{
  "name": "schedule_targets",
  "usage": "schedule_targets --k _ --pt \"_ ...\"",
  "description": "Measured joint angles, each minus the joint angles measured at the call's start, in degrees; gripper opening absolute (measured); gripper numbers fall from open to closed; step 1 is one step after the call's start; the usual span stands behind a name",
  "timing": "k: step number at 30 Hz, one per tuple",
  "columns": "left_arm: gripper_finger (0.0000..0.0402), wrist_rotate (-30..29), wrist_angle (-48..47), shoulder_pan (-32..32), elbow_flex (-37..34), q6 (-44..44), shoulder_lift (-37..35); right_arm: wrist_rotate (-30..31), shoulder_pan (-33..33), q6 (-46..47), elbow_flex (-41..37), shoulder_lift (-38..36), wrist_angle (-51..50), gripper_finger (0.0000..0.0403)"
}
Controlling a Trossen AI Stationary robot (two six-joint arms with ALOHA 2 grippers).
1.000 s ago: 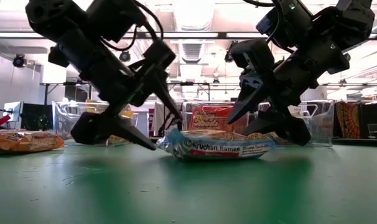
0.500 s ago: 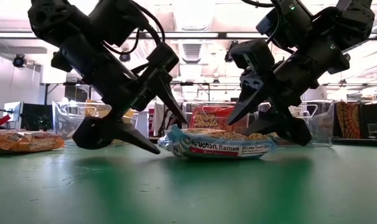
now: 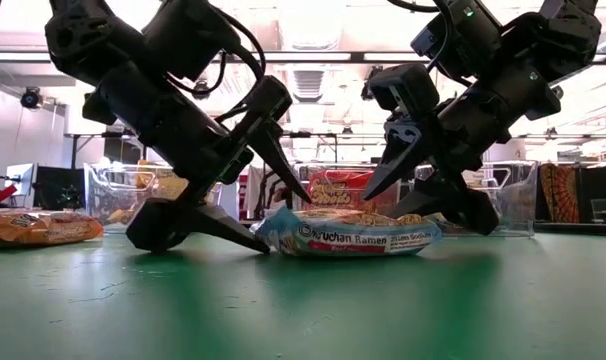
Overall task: Sort Maruchan noodles
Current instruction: Put the blue noodle pack into the right transparent bin
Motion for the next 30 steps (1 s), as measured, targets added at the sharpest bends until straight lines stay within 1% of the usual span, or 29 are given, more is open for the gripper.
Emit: schedule_targets --k 5,12,15,20,30 --pt "0.0262 -2.12 4.08 0.06 -0.02 0.05 2.39 -0.04 0.00 0.69 0.00 0.02 0.00 0.0155" --pt "0.0262 -4.26 5.44 0.02 -0.05 0.82 2.31 -0.17 0.00 0.85 -0.02 0.02 -0.02 0.0155" --pt "0.0255 -4.55 6.46 0.02 -0.10 1.59 2.37 -0.20 0.00 0.41 -0.02 0.02 0.01 0.0155" --pt "0.0241 -5.10 9.76 0.07 -0.22 5.23 2.57 -0.39 0.00 -1.24 -0.07 0.04 0.39 0.0155" --pt "0.0235 -6.55 10.54 0.44 -0.20 5.89 2.60 -0.37 0.11 -3.15 -0.07 0.04 3.04 0.0155"
